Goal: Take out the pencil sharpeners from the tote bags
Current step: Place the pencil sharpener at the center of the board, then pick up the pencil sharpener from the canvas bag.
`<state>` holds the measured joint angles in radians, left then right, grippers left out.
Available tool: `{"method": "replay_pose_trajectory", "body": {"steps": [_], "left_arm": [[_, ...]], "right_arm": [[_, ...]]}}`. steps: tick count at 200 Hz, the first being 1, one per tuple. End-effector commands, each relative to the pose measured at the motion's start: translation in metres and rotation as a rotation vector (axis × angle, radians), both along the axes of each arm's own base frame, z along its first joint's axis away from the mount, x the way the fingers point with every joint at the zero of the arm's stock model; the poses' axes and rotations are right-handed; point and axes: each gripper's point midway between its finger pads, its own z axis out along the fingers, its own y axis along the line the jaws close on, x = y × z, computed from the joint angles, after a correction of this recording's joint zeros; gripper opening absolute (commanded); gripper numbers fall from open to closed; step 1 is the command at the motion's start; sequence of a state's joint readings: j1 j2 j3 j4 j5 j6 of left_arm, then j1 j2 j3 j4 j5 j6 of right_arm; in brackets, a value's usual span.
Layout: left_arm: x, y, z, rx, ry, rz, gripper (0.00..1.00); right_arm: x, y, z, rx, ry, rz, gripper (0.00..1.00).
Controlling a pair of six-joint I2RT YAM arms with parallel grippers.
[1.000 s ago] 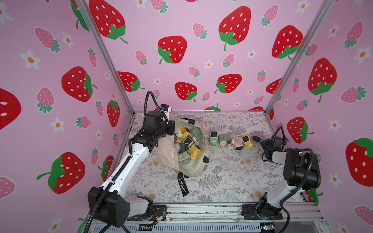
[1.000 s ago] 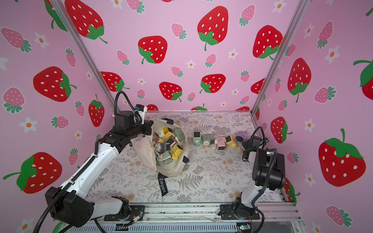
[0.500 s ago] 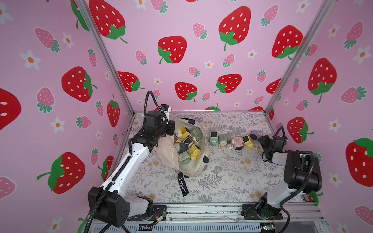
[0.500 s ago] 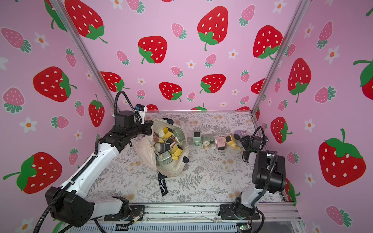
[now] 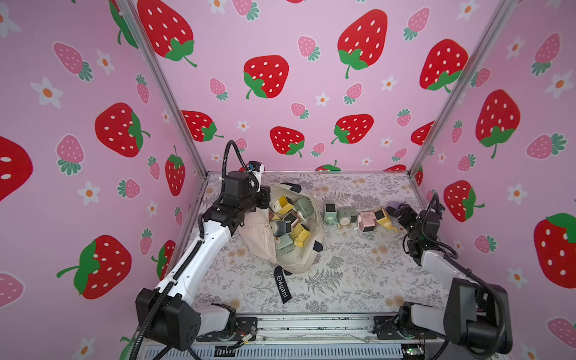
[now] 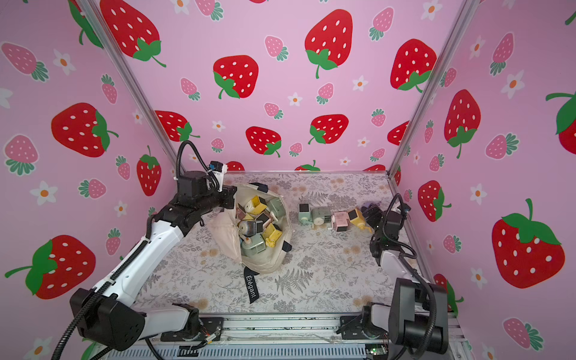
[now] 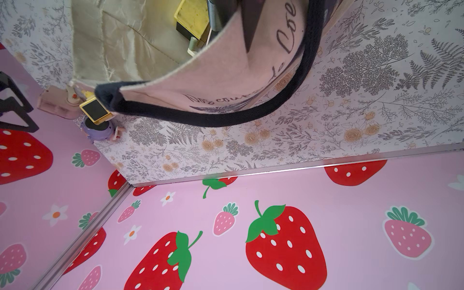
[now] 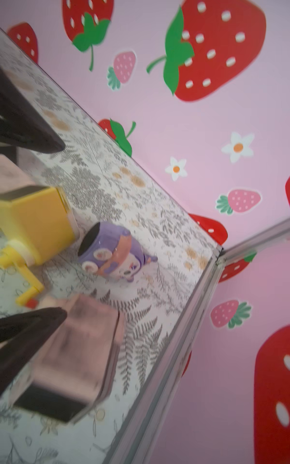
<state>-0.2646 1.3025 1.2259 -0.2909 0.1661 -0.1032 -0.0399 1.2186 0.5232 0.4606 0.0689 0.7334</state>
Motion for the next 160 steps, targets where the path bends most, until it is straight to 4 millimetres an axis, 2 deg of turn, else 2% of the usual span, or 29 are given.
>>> {"method": "replay_pose_trajectory", "body": {"steps": [1, 26, 48, 66, 93, 110, 136, 160], "left_arm": [[0.003, -0.006, 0.038, -0.035, -0.1, -0.027, 0.0], [0.003, -0.006, 0.037, -0.036, -0.099, -0.025, 0.0], [0.003, -0.006, 0.037, -0.037, -0.096, -0.025, 0.0], [0.003, -0.006, 0.036, -0.037, -0.095, -0.025, 0.0], [0.002, -0.005, 0.037, -0.033, -0.099, -0.023, 0.0], [0.002, -0.005, 0.037, -0.032, -0.101, -0.023, 0.0], [0.001, -0.005, 0.038, -0.035, -0.102, -0.024, 0.0], [0.001, -0.005, 0.038, -0.035, -0.101, -0.026, 0.0]], "right_arm": [[-0.018, 0.023, 0.008, -0.093, -0.007, 0.073, 0.94], [-0.037, 0.051, 0.011, -0.121, -0.046, 0.155, 0.92], [-0.047, 0.079, 0.015, -0.125, -0.08, 0.253, 0.9], [-0.051, 0.107, 0.019, -0.138, -0.093, 0.348, 0.89], [-0.059, 0.163, 0.03, -0.15, -0.138, 0.54, 0.89], [-0.064, 0.192, 0.036, -0.18, -0.164, 0.631, 0.89], [-0.068, 0.213, 0.037, -0.199, -0.173, 0.699, 0.89], [-0.081, 0.24, 0.049, -0.203, -0.242, 0.793, 0.89]]}}
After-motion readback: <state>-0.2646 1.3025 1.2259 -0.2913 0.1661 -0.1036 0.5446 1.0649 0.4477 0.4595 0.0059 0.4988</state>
